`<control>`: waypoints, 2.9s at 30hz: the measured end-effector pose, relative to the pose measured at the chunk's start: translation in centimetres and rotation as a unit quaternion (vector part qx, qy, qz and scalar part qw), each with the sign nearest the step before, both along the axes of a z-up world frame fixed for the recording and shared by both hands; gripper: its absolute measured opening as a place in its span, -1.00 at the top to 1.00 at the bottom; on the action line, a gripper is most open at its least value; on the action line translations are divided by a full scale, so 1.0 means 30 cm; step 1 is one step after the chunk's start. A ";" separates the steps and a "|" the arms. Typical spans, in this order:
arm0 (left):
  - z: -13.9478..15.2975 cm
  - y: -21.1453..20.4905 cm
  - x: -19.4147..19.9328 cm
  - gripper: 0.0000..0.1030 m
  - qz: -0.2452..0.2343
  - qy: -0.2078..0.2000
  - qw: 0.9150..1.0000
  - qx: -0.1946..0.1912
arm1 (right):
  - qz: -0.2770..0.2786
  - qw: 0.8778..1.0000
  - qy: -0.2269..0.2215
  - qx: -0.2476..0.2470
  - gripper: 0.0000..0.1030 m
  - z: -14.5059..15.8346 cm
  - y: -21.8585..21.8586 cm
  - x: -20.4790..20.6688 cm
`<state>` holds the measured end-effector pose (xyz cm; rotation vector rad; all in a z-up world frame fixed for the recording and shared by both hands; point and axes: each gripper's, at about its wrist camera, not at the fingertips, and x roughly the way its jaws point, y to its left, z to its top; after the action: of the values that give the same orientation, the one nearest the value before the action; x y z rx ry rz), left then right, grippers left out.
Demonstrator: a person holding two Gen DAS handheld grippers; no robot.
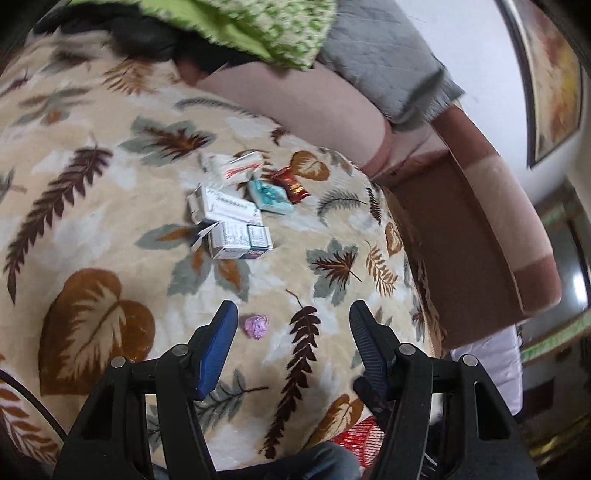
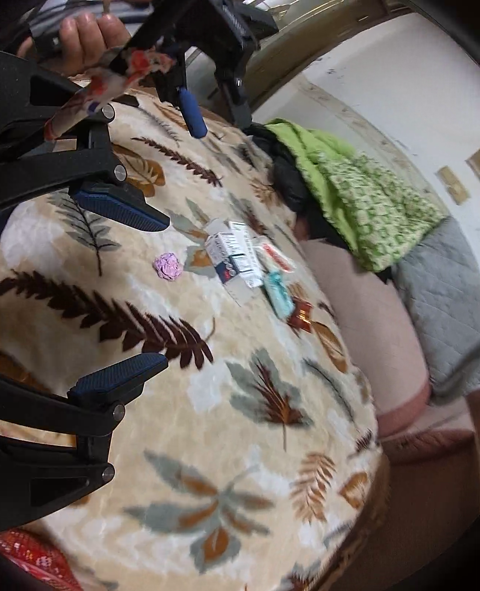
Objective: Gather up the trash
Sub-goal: 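Move both empty tools back over the trash on the blanket, then grasp the pink crumpled wrapper with the right tool, then grasp the white-green medicine box with the left tool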
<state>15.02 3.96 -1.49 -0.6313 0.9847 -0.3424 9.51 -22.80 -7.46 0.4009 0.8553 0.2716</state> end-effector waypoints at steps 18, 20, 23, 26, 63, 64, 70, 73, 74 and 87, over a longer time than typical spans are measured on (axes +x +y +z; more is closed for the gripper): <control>-0.090 0.032 0.174 -0.20 0.043 0.072 0.995 0.058 | 0.022 0.999 0.011 0.035 0.37 -0.267 0.162 0.207; -0.111 0.017 0.236 -0.20 0.039 0.081 0.993 0.076 | 0.010 0.999 -0.005 0.043 0.37 -0.244 0.132 0.203; -0.145 -0.031 0.364 -0.20 -0.005 0.077 0.991 0.108 | -0.008 0.998 -0.022 0.051 0.37 -0.219 0.080 0.189; -0.168 -0.100 0.466 -0.20 -0.047 0.046 0.981 0.181 | -0.018 0.997 -0.027 0.067 0.37 -0.220 0.035 0.171; -0.296 -0.393 0.332 -0.22 -0.175 -0.073 0.896 0.402 | -0.041 0.995 -0.059 0.071 0.37 -0.136 -0.059 -0.008; -0.290 -0.390 0.331 -0.29 -0.169 -0.079 0.896 0.403 | -0.041 0.995 -0.058 0.071 0.37 -0.138 -0.061 -0.006; -0.306 -0.346 0.366 -0.29 -0.174 -0.071 0.905 0.382 | -0.046 0.995 -0.055 0.062 0.37 -0.146 -0.071 -0.006; -0.301 -0.314 0.371 -0.29 -0.179 -0.069 0.916 0.354 | -0.052 0.996 -0.054 0.056 0.37 -0.160 -0.092 -0.006; -0.302 -0.312 0.372 -0.29 -0.182 -0.068 0.916 0.351 | -0.053 0.996 -0.051 0.059 0.37 -0.168 -0.100 -0.004; -0.371 -0.330 0.468 -0.29 -0.156 -0.047 0.892 0.421 | -0.061 0.993 -0.041 0.092 0.37 -0.211 -0.162 0.009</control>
<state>29.06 -5.94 -12.62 0.3376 1.0267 -0.1918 9.79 -27.65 -13.77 0.6069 0.7238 0.2533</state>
